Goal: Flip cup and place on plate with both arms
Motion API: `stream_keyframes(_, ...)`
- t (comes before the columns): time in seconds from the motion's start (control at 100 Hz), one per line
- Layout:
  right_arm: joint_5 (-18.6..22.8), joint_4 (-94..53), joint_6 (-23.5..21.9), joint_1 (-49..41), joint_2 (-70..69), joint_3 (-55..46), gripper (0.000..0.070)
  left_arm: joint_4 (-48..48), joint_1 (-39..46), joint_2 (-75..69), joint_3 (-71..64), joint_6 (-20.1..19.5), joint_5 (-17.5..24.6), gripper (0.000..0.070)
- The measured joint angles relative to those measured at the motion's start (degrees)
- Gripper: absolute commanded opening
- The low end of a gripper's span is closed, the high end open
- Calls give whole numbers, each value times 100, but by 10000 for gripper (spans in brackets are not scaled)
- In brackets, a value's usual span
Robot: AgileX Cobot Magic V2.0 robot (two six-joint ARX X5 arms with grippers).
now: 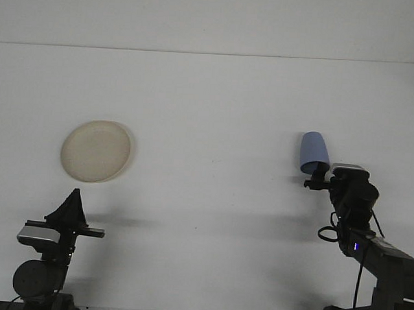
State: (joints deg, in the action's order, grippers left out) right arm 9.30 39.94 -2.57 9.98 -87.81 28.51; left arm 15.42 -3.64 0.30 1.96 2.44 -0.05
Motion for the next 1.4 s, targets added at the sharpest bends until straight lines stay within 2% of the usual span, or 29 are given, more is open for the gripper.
stream_keyframes(0.27, 155, 7, 186, 9, -706, 682, 465, 0, 0, 0, 0, 0, 0, 11)
stream_keyframes(0.31, 166, 13, 225, 9, -789, 756, 447, 0, 0, 0, 0, 0, 0, 11)
stream_keyframes(0.36, 210, 13, 245, 11, -881, 828, 379, 0, 0, 0, 0, 0, 0, 11)
stream_keyframes(0.49, 393, 13, 315, 15, -1012, 879, 112, 0, 0, 0, 0, 0, 0, 11)
stream_keyframes(0.57, 424, 15, 365, 15, -1016, 879, 2, 0, 0, 0, 0, 0, 0, 11)
stream_keyframes(0.88, 442, 7, 387, -11, -946, 894, 1, 0, 0, 0, 0, 0, 0, 11)
stream_keyframes(1.07, 385, -610, 385, -192, -118, 883, 1, 0, 0, 0, 0, 0, 0, 11)
stream_keyframes(1.24, -168, -1672, 273, -476, 1187, 883, 1, 0, 0, 0, 0, 0, 0, 11)
stream_keyframes(1.4, -299, -3235, 50, -789, 2452, 883, 1, 0, 0, 0, 0, 0, 0, 11)
